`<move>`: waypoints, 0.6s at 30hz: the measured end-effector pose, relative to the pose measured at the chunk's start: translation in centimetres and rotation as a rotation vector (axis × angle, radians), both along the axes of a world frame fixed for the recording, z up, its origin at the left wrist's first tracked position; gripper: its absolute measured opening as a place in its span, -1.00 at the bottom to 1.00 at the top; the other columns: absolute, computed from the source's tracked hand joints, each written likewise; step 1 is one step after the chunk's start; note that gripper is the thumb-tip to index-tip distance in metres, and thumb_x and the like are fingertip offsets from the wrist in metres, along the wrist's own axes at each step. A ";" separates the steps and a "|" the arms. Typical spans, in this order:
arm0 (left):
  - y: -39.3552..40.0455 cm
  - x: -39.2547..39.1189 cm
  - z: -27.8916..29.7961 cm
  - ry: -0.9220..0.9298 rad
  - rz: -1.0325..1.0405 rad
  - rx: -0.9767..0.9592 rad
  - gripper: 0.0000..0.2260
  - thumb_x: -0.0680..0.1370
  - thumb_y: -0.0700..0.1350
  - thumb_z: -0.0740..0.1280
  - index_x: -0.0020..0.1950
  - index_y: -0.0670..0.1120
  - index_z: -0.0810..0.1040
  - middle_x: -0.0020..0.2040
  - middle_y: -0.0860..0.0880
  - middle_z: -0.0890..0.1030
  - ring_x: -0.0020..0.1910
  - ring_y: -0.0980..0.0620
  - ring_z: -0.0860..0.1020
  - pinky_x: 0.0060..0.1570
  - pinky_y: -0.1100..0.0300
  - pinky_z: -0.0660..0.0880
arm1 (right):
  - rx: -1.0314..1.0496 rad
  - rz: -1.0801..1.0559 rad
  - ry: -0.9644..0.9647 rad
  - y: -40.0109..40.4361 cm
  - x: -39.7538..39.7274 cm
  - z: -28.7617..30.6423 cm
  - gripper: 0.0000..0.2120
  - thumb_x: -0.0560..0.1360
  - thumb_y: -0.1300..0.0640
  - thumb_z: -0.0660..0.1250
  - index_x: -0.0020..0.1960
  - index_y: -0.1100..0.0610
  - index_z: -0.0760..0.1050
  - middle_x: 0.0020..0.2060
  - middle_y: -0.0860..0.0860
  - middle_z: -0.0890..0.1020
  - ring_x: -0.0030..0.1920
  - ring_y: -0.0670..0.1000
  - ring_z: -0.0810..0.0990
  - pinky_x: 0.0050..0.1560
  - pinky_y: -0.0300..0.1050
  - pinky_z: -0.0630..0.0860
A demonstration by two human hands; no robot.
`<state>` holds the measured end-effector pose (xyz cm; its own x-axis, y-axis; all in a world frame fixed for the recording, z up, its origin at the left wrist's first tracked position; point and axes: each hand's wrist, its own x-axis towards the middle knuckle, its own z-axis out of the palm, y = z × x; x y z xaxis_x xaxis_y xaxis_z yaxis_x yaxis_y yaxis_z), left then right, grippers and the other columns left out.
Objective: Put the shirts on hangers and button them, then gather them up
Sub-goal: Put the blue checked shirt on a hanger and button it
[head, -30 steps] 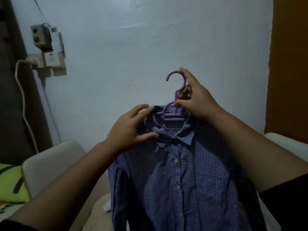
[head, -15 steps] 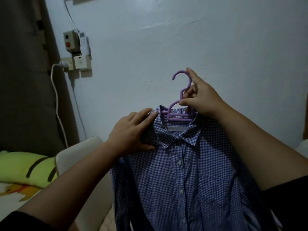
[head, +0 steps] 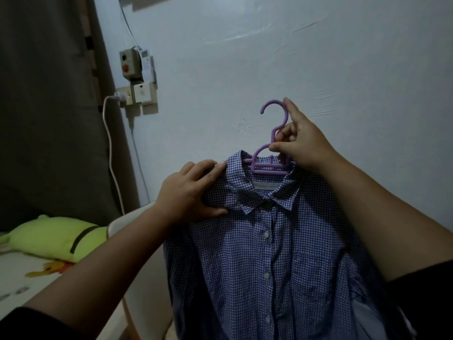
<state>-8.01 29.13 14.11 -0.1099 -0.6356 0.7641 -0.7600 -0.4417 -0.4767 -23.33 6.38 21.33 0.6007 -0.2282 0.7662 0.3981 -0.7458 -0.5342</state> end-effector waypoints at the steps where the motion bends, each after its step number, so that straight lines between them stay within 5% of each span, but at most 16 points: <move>1: 0.1 0.0 0.1 0.010 -0.014 -0.005 -0.13 0.33 0.49 0.25 0.45 -0.06 0.35 0.26 -0.11 0.52 0.01 -0.09 0.52 -0.17 0.05 0.56 | -0.003 0.003 -0.003 0.0 0.2 0.0 -0.08 0.38 0.36 0.43 0.54 -0.04 -0.01 -0.32 -0.05 0.56 -0.32 -0.19 0.54 -0.16 -0.34 0.54; 6: -1.8 -1.7 1.6 0.140 -0.049 -0.103 -0.23 0.44 0.42 0.18 0.48 -0.08 0.32 0.28 -0.13 0.51 0.14 -0.10 0.52 0.12 0.00 0.44 | -0.060 0.027 -0.004 1.0 0.8 0.1 -0.10 0.40 0.37 0.41 0.53 -0.08 0.01 -0.30 0.01 0.56 -0.28 -0.13 0.56 -0.11 -0.23 0.56; 12: -6.0 -3.5 2.9 0.382 -0.054 -0.095 -0.22 0.43 0.13 0.44 0.55 0.08 0.13 0.21 -0.08 0.54 0.02 -0.05 0.57 -0.13 0.04 0.57 | -0.061 0.103 0.007 2.1 1.2 0.3 -0.12 0.40 0.40 0.37 0.52 -0.10 0.04 -0.30 0.05 0.54 -0.29 -0.12 0.55 -0.19 -0.35 0.53; 18: -6.7 -2.7 3.0 0.297 -0.106 -0.090 -0.32 0.40 0.05 0.48 0.48 0.04 0.32 -0.13 -0.03 0.56 -0.26 -0.06 0.54 -0.37 0.14 0.47 | -0.070 0.069 -0.011 1.1 1.3 0.2 -0.13 0.40 0.33 0.42 0.52 -0.09 0.06 -0.29 -0.02 0.58 -0.28 -0.22 0.55 -0.16 -0.45 0.43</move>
